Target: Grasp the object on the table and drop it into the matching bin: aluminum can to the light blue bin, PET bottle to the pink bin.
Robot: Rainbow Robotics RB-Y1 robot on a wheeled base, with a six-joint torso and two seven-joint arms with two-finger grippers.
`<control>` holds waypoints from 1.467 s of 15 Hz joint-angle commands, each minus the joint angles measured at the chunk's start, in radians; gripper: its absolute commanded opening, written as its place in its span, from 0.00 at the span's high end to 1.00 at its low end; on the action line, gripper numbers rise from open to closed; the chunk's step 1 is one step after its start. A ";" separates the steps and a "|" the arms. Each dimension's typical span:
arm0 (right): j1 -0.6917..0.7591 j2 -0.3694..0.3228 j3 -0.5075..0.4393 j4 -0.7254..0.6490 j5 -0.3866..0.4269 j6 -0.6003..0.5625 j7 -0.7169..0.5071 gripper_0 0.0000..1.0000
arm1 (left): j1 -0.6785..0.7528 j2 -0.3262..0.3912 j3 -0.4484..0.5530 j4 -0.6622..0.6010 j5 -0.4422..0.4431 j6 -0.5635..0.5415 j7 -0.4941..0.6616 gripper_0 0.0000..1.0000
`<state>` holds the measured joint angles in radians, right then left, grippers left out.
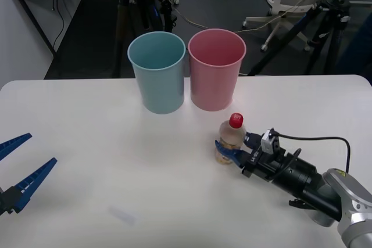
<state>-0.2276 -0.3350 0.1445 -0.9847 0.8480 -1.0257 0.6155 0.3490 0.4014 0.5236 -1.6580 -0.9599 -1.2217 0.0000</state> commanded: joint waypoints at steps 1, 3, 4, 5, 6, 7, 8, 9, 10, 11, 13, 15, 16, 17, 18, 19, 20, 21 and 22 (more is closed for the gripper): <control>0.001 -0.009 0.000 0.000 -0.006 -0.004 0.000 1.00 | 0.000 0.000 0.000 0.000 0.000 0.000 0.000 0.00; 0.002 -0.013 0.000 -0.002 -0.009 -0.005 -0.002 1.00 | 0.000 0.000 0.000 0.000 0.000 0.000 0.000 0.00; 0.004 -0.021 0.000 0.000 -0.015 -0.011 -0.002 1.00 | 0.000 0.000 0.000 0.000 0.000 0.000 0.000 0.00; 0.008 -0.033 0.000 -0.003 -0.024 -0.021 -0.003 1.00 | 0.000 0.000 0.000 0.000 0.000 0.000 0.000 0.00; 0.019 -0.047 0.000 -0.012 -0.029 -0.027 -0.006 1.00 | 0.000 0.000 0.000 0.000 0.000 0.000 0.000 0.00; 0.037 -0.061 0.000 -0.037 -0.032 -0.025 -0.010 1.00 | 0.000 0.000 0.000 0.000 0.000 0.000 0.000 0.00; 0.071 -0.079 0.000 -0.089 -0.035 -0.010 -0.020 1.00 | 0.000 0.000 0.000 0.000 0.000 0.000 0.000 0.00; 0.111 -0.101 0.001 -0.149 -0.043 0.010 -0.031 1.00 | 0.000 0.000 0.000 0.000 0.000 0.000 0.000 0.00; 0.136 -0.119 0.010 -0.190 -0.052 0.029 -0.039 1.00 | 0.000 0.000 0.000 0.000 0.000 0.000 0.000 0.00; 0.169 -0.161 0.044 -0.247 -0.099 0.059 -0.049 1.00 | 0.000 0.000 0.000 0.000 0.000 0.000 0.000 0.00; 0.229 -0.245 0.106 -0.367 -0.184 0.147 -0.060 1.00 | 0.000 0.000 0.000 0.000 0.000 0.000 0.000 0.00; 0.307 -0.311 0.110 -0.512 -0.221 0.231 -0.072 1.00 | 0.000 0.000 0.000 0.000 0.000 0.000 0.000 0.00; 0.341 -0.343 0.113 -0.583 -0.245 0.271 -0.082 1.00 | 0.000 0.000 0.000 0.000 0.000 0.000 0.000 0.00; 0.378 -0.386 0.121 -0.658 -0.283 0.319 -0.091 1.00 | 0.000 0.000 0.000 0.000 0.000 0.000 0.000 0.00; 0.413 -0.434 0.124 -0.732 -0.320 0.366 -0.097 1.00 | 0.000 0.000 0.000 0.000 0.000 0.000 0.000 0.00; 0.444 -0.478 0.124 -0.802 -0.356 0.414 -0.100 1.00 | 0.000 0.000 0.000 0.000 0.000 0.000 0.000 0.00; 0.462 -0.521 0.124 -0.858 -0.392 0.447 -0.106 1.00 | 0.000 0.000 0.000 0.000 0.000 0.000 0.000 0.00; 0.479 -0.569 0.124 -0.919 -0.435 0.483 -0.109 1.00 | 0.000 0.000 0.000 0.000 0.000 0.000 0.000 0.00; 0.485 -0.619 0.124 -0.970 -0.483 0.510 -0.109 1.00 | 0.000 0.000 0.000 0.000 0.000 0.000 0.000 0.00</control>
<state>0.2520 -0.9178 0.2685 -1.9149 0.4005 -0.5372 0.5067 0.3491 0.4014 0.5236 -1.6580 -0.9599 -1.2217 0.0000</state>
